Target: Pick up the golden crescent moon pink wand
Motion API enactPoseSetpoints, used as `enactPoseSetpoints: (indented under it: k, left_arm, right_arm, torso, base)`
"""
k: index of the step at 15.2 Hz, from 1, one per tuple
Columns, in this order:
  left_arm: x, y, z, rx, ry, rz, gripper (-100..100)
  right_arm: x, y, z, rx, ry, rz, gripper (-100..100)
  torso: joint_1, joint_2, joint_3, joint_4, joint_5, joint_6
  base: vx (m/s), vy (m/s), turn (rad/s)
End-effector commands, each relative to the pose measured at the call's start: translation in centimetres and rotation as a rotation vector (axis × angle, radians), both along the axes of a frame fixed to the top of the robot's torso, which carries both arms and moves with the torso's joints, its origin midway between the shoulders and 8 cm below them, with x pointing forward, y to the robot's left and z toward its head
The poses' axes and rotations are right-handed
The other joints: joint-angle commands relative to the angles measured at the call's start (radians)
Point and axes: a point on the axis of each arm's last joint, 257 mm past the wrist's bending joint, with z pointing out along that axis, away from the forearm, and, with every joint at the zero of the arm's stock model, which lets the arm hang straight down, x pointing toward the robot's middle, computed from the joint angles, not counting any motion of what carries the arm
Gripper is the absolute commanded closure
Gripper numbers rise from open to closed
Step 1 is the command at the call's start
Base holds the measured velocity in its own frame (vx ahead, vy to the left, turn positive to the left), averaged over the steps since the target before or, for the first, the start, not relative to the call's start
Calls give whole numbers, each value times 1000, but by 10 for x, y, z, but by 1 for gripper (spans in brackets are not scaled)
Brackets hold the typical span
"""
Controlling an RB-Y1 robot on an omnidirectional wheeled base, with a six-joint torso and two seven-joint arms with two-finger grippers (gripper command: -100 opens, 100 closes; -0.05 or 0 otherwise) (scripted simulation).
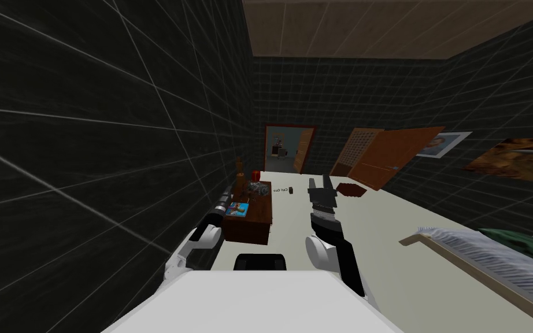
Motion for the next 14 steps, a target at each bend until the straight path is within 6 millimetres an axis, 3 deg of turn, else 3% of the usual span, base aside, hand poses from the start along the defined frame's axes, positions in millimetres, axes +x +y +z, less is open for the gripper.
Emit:
enactPoseSetpoints:
  k: [1,8,10,14]
  left_arm:
    - [8,1,-24,-3,71,-3,-100]
    - [24,11,-87,-10,256,-1,-100]
    - [21,13,-98,-11,283,3,-100]
    - [25,22,-138,-19,409,9,-100]
  right_arm:
    - [0,0,0,0,0,0,0]
    - [0,0,0,0,0,0,0]
    - [0,0,0,0,0,0,0]
    - [0,0,0,0,0,0,0]
  torso:
    - [0,0,0,0,0,0]
    - [-1,0,0,0,0,0]
    - [0,0,0,0,0,0]
    - [0,0,0,0,0,0]
  base:
    - [30,11,-13]
    - [27,8,-13]
    - [24,9,-11]
    - [25,9,-15]
